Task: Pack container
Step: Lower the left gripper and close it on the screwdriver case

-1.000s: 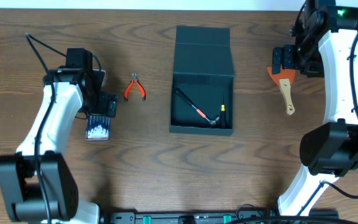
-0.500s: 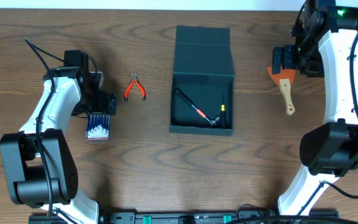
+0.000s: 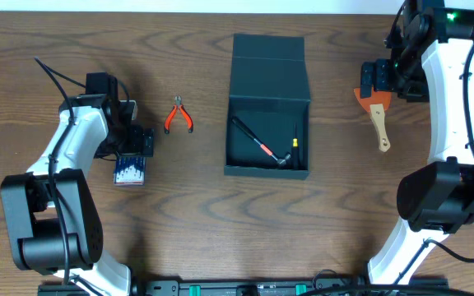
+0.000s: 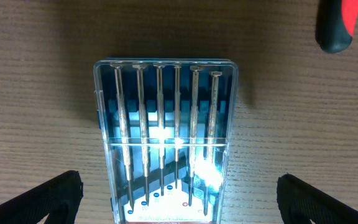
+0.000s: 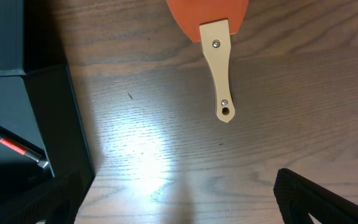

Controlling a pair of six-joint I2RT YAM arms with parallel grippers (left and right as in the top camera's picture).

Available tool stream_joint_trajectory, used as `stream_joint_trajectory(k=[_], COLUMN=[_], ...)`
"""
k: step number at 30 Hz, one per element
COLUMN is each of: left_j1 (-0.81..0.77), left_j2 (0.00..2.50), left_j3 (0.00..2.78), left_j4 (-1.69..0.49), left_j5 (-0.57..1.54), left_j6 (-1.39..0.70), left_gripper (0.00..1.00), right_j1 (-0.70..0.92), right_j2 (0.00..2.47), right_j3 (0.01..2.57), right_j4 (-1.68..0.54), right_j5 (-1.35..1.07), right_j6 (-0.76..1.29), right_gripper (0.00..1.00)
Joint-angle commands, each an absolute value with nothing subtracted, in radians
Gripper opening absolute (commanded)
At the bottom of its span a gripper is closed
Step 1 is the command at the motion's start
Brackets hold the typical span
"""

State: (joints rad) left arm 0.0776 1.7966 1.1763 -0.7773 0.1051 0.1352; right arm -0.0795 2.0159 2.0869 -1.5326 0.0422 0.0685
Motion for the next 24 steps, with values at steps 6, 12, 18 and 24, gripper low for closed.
stream_joint_trajectory(k=[6, 12, 18, 24], left_j1=[0.083, 0.083, 0.083, 0.083], left_j2=[1.858, 1.890, 1.911, 1.929], left_j3=[1.168, 1.168, 1.167, 1.167], left_j4=[-0.775, -0.769, -0.760, -0.760], left_j5=[0.101, 0.101, 0.100, 0.081], left_j6=[0.136, 0.137, 0.137, 0.137], left_gripper=[0.99, 0.99, 0.99, 0.98], right_j1=[-0.084, -0.084, -0.084, -0.084], right_j2=[2.003, 2.003, 2.003, 2.003], right_j3=[2.100, 2.100, 2.100, 2.100], right_j4=[-1.534, -1.533, -1.533, -1.533], right_j5=[0.045, 0.045, 0.045, 0.045], right_j6=[0.081, 0.081, 0.081, 0.081], right_gripper=[0.99, 0.99, 0.99, 0.99])
